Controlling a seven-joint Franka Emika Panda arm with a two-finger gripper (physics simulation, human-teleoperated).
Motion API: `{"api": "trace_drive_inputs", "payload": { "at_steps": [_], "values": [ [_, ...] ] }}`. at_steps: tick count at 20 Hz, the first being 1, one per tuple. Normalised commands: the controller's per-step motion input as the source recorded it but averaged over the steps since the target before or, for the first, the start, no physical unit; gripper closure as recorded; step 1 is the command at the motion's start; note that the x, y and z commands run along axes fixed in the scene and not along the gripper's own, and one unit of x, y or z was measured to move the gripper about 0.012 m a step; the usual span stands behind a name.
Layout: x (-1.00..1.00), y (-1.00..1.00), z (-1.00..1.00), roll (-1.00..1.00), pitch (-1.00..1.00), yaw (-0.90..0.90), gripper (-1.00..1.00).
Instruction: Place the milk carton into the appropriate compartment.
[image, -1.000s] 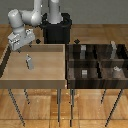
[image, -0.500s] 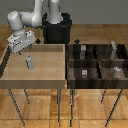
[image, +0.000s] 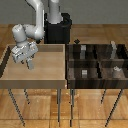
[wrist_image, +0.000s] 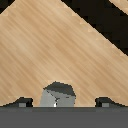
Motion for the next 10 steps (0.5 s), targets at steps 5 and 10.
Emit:
{"api": "trace_drive_inputs", "payload": {
  "at_steps": [5,10],
  "values": [
    [0.00,0.00,-0.20,0.00,0.00,0.00,1.00],
    [0.00,0.00,0.00,0.00,0.00,0.00,1.00]
  ]
}}
